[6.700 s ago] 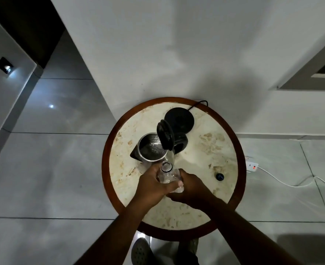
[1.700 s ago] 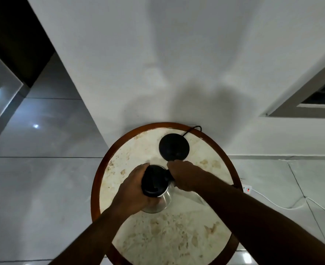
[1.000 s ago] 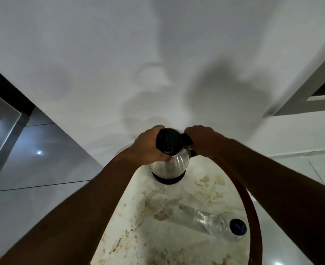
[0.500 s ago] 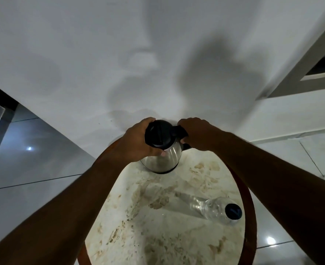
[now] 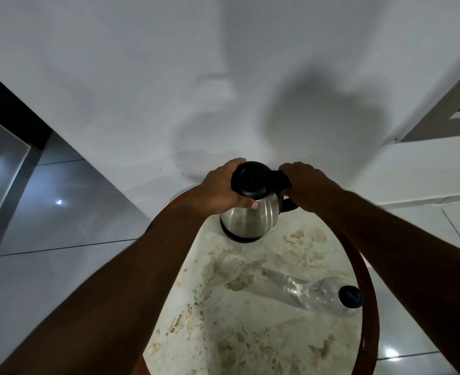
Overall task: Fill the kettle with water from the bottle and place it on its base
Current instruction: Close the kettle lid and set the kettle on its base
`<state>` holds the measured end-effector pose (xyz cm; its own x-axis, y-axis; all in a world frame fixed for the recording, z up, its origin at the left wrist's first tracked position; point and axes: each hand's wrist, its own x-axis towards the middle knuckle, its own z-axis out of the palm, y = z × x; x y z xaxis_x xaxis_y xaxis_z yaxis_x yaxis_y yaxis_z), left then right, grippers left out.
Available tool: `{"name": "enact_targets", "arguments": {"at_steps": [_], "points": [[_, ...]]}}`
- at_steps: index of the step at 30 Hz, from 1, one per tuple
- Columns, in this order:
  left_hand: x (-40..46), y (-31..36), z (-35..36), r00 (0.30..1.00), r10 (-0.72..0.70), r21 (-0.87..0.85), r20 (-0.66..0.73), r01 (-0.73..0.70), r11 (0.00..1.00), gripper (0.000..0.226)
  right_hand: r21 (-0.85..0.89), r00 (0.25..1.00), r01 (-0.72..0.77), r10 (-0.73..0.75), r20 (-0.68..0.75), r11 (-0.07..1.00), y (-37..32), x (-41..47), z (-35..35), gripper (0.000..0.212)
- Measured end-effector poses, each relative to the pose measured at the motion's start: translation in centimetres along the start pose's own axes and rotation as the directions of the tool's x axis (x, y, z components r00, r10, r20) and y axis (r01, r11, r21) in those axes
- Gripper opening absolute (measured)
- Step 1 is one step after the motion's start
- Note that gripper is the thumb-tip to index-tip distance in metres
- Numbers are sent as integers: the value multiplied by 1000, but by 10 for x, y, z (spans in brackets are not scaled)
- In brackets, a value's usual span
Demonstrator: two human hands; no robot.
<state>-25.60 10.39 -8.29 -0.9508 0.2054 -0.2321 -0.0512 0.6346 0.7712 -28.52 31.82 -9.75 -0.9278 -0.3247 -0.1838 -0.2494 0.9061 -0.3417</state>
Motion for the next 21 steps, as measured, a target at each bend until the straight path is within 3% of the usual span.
{"name": "enact_targets", "arguments": {"at_steps": [11, 21], "points": [[-15, -34, -5, 996, -61, -44, -69, 58, 997, 107, 24, 995, 100, -100, 29, 995, -26, -6, 3, 22], [-6, -31, -2, 997, -60, -25, -39, 59, 998, 109, 197, 987, -78, 104, -125, 977, -12, -26, 12, 21]]}}
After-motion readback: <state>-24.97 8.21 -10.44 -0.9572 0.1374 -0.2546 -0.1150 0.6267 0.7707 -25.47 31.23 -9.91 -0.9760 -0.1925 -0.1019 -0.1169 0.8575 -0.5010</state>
